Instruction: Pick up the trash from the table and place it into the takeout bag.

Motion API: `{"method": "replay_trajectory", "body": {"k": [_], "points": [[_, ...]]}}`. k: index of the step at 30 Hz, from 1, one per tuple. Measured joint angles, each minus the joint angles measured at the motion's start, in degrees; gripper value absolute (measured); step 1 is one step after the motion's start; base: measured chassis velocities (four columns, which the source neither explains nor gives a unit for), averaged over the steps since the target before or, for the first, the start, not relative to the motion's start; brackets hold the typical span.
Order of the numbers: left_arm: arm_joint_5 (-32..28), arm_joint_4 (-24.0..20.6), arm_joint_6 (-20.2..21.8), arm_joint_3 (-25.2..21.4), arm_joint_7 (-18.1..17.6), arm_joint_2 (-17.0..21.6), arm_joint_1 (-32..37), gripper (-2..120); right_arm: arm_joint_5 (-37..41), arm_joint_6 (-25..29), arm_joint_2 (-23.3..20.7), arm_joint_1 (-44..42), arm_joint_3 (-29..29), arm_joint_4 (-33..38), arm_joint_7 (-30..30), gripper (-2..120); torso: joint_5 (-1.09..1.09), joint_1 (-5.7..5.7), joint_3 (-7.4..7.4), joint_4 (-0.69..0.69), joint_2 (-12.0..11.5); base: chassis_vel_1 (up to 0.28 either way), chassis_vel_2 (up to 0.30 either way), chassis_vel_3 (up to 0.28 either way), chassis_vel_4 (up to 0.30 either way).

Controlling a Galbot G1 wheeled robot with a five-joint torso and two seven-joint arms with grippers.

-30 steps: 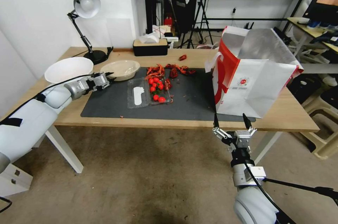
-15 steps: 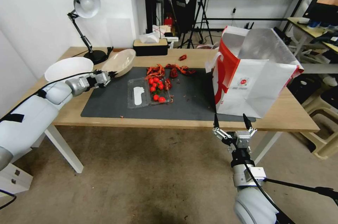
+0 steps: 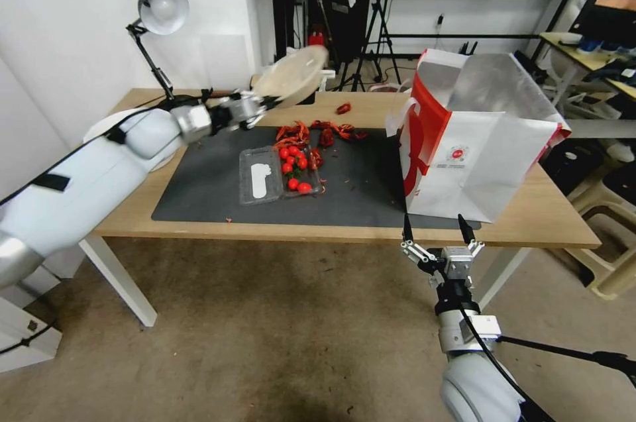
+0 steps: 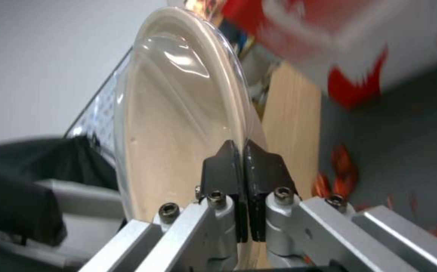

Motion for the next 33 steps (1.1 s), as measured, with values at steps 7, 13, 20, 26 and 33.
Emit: {"method": "replay_trajectory", "body": {"k": [7,13,20,26,33], "points": [[-8.55,-5.53,4.76,13.12,0.13,-6.08,-16.52,0,-0.15,0.12,0.0,-0.85,0.94,0.79,0.16,100,0.01,0.0,0.0,-0.01,0.0,0.0,0.0,0.0,0.0],[-14.76,-5.42,7.16,21.81,-0.91,-12.56,-26.17,0,-0.16,0.17,0.11,-0.86,1.05,0.94,0.19,100,0.01,0.0,0.0,0.0,0.0,0.0,0.0,0.0,0.0],[-16.8,-2.17,7.66,25.84,-1.35,-22.04,-30.43,0,-0.3,0.21,0.59,-0.93,1.35,1.14,0.26,100,0.0,0.0,0.0,-0.01,0.0,0.0,0.0,0.0,0.0],[-16.91,2.08,7.18,28.24,-1.35,-28.88,-31.52,0,-0.34,0.28,0.85,-1.19,1.88,1.5,0.39,100,-0.01,0.0,0.0,0.01,0.0,0.0,0.0,0.0,0.0],[-16.86,4.43,6.48,29.37,-1.42,-31.05,-30.79,0,-0.34,0.53,0.99,-1.21,1.93,1.31,0.42,100,-0.01,0.0,0.0,0.0,-0.01,0.0,0.0,0.0,0.0]]}}
